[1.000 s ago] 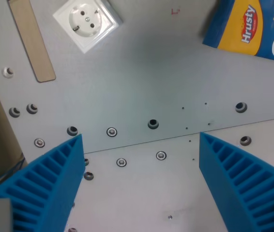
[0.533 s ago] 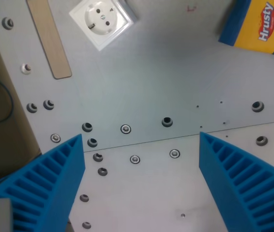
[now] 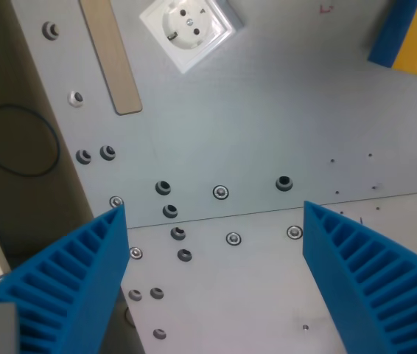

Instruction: Rotate around gripper positive x

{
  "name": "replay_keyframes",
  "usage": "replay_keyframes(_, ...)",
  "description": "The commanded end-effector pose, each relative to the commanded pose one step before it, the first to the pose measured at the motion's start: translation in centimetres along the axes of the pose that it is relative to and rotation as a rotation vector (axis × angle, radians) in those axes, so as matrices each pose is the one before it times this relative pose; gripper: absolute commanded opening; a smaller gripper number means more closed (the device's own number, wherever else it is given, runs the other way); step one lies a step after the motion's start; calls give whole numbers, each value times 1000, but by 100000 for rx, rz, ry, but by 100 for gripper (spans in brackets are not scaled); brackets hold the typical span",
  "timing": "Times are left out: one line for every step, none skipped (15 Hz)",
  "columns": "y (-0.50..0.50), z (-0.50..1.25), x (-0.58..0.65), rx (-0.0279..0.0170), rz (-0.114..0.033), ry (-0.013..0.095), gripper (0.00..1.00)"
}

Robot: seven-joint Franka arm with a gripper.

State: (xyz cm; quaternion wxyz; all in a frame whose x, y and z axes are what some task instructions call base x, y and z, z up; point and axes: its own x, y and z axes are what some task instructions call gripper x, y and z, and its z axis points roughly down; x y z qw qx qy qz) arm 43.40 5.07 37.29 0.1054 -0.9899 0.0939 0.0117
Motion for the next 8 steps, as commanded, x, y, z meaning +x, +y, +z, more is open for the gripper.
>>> replay_keyframes(511, 72, -322, 22791, -2373, 2945, 100)
replay_keyframes(0, 0, 0, 1333, 0, 0, 100)
replay_keyframes(0, 0, 0, 1333, 0, 0, 100)
replay_keyframes(0, 0, 0, 1333, 0, 0, 100)
replay_keyframes(0, 0, 0, 1333, 0, 0, 100)
replay_keyframes(0, 0, 0, 1333, 0, 0, 100)
replay_keyframes(0, 0, 0, 1333, 0, 0, 100)
replay_keyframes(0, 0, 0, 1333, 0, 0, 100)
